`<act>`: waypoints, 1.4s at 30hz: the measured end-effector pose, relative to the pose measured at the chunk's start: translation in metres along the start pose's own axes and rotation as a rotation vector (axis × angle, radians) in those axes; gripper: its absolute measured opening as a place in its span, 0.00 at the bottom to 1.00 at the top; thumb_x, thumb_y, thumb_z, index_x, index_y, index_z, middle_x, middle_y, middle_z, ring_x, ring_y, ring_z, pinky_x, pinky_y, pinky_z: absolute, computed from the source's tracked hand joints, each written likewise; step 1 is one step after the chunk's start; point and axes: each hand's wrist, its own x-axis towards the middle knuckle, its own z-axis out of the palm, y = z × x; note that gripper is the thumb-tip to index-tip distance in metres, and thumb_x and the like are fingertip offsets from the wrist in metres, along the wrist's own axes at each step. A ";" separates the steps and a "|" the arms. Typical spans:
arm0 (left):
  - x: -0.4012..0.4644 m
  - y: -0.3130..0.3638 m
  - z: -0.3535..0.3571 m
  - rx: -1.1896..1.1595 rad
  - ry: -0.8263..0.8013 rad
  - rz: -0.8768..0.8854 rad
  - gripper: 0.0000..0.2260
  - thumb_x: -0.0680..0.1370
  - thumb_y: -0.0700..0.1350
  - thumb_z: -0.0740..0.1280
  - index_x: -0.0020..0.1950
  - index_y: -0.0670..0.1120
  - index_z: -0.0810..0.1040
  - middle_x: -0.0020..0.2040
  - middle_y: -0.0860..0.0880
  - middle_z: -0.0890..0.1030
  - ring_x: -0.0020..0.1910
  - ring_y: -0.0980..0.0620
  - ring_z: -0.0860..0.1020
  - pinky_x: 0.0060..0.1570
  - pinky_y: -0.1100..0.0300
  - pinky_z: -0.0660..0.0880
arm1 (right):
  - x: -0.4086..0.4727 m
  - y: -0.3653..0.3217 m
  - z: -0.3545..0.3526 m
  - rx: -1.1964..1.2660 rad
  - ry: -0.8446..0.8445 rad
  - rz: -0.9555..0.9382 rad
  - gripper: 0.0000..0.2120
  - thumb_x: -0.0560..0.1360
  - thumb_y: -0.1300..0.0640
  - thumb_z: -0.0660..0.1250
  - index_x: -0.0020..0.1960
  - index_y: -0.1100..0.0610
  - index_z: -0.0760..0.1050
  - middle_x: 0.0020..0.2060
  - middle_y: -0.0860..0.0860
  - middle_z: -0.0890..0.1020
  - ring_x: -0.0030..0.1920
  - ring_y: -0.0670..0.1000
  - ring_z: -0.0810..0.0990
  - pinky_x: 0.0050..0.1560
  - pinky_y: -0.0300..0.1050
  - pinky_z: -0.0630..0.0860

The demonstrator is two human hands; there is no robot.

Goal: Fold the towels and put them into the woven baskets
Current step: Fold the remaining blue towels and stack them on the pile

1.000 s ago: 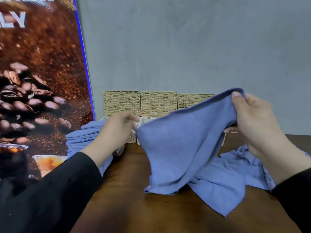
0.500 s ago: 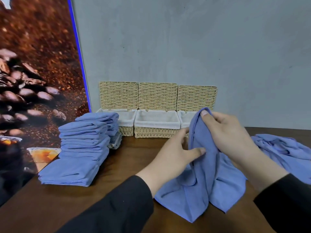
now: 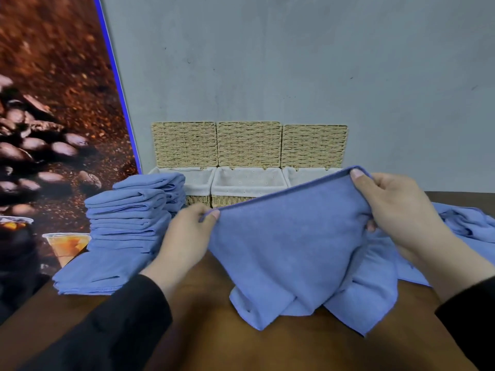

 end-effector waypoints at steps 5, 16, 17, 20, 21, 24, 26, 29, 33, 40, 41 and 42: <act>0.021 0.015 -0.027 -0.193 -0.018 -0.118 0.10 0.85 0.50 0.60 0.51 0.46 0.75 0.35 0.45 0.78 0.23 0.46 0.77 0.26 0.59 0.68 | 0.003 0.013 0.002 0.303 -0.156 0.161 0.10 0.81 0.56 0.68 0.50 0.62 0.83 0.46 0.61 0.86 0.47 0.53 0.86 0.42 0.44 0.85; 0.169 0.097 -0.006 0.051 0.052 0.210 0.20 0.81 0.38 0.58 0.72 0.52 0.64 0.46 0.46 0.77 0.38 0.44 0.76 0.36 0.53 0.74 | 0.153 -0.011 0.055 0.111 -0.129 0.003 0.10 0.81 0.58 0.67 0.61 0.52 0.77 0.66 0.52 0.79 0.58 0.48 0.80 0.58 0.46 0.78; 0.161 0.092 0.005 0.116 0.061 0.255 0.22 0.82 0.38 0.58 0.74 0.52 0.63 0.48 0.45 0.78 0.40 0.42 0.78 0.37 0.52 0.74 | 0.155 -0.001 0.060 -0.009 -0.141 -0.011 0.20 0.80 0.56 0.68 0.72 0.53 0.72 0.73 0.51 0.73 0.66 0.49 0.76 0.59 0.43 0.73; 0.104 0.055 0.049 0.066 -0.036 0.324 0.13 0.82 0.42 0.62 0.66 0.53 0.72 0.52 0.53 0.82 0.49 0.45 0.82 0.43 0.55 0.75 | 0.126 0.035 0.074 -0.179 -0.151 -0.070 0.24 0.79 0.53 0.70 0.74 0.52 0.71 0.69 0.50 0.77 0.68 0.49 0.75 0.60 0.33 0.67; 0.079 0.038 0.063 0.088 -0.125 0.318 0.08 0.82 0.46 0.63 0.61 0.54 0.74 0.50 0.56 0.81 0.49 0.49 0.81 0.44 0.56 0.75 | 0.111 0.050 0.079 -0.202 -0.211 -0.078 0.17 0.78 0.52 0.71 0.66 0.51 0.77 0.60 0.47 0.82 0.60 0.47 0.80 0.56 0.32 0.70; 0.002 -0.001 0.086 0.129 -0.381 0.415 0.09 0.81 0.56 0.66 0.58 0.56 0.78 0.55 0.59 0.79 0.56 0.61 0.76 0.55 0.65 0.70 | 0.066 0.093 0.086 -0.322 -0.479 -0.059 0.07 0.76 0.45 0.73 0.51 0.45 0.80 0.42 0.43 0.82 0.40 0.42 0.79 0.47 0.41 0.75; -0.020 -0.020 0.094 0.186 -0.534 0.492 0.15 0.80 0.61 0.64 0.63 0.56 0.77 0.60 0.61 0.76 0.61 0.63 0.73 0.62 0.63 0.68 | 0.051 0.109 0.087 -0.431 -0.613 -0.105 0.09 0.75 0.45 0.73 0.53 0.43 0.78 0.44 0.42 0.80 0.42 0.42 0.78 0.45 0.37 0.73; -0.015 -0.041 0.100 0.372 -0.546 0.609 0.13 0.81 0.59 0.60 0.58 0.55 0.78 0.60 0.59 0.76 0.62 0.59 0.72 0.62 0.59 0.65 | 0.045 0.122 0.095 -0.561 -0.690 -0.191 0.04 0.78 0.50 0.72 0.49 0.44 0.77 0.46 0.43 0.77 0.44 0.41 0.75 0.45 0.34 0.70; 0.000 -0.054 0.095 0.403 -0.464 0.671 0.07 0.80 0.48 0.62 0.53 0.52 0.79 0.55 0.57 0.81 0.57 0.55 0.78 0.58 0.56 0.67 | 0.047 0.125 0.104 -0.610 -0.629 -0.248 0.08 0.80 0.55 0.67 0.43 0.48 0.72 0.39 0.45 0.74 0.38 0.44 0.72 0.41 0.42 0.66; 0.072 -0.087 0.037 0.570 -0.377 0.374 0.19 0.77 0.46 0.62 0.66 0.49 0.80 0.75 0.44 0.71 0.73 0.47 0.70 0.73 0.46 0.67 | 0.094 0.100 0.074 -0.394 -0.232 -0.040 0.07 0.81 0.55 0.66 0.58 0.51 0.77 0.45 0.48 0.84 0.49 0.52 0.82 0.46 0.46 0.74; 0.081 -0.090 0.038 0.605 -0.391 0.328 0.20 0.79 0.45 0.66 0.70 0.55 0.76 0.78 0.45 0.67 0.75 0.47 0.67 0.75 0.45 0.64 | 0.091 0.101 0.076 -0.413 -0.274 -0.033 0.12 0.80 0.55 0.67 0.63 0.50 0.76 0.49 0.47 0.85 0.54 0.51 0.82 0.51 0.47 0.74; 0.083 -0.092 0.043 0.604 -0.355 0.324 0.21 0.79 0.43 0.69 0.70 0.59 0.74 0.78 0.46 0.68 0.74 0.50 0.67 0.75 0.48 0.64 | 0.084 0.103 0.079 -0.418 -0.293 -0.050 0.14 0.80 0.55 0.68 0.65 0.49 0.76 0.50 0.46 0.84 0.55 0.49 0.82 0.52 0.45 0.74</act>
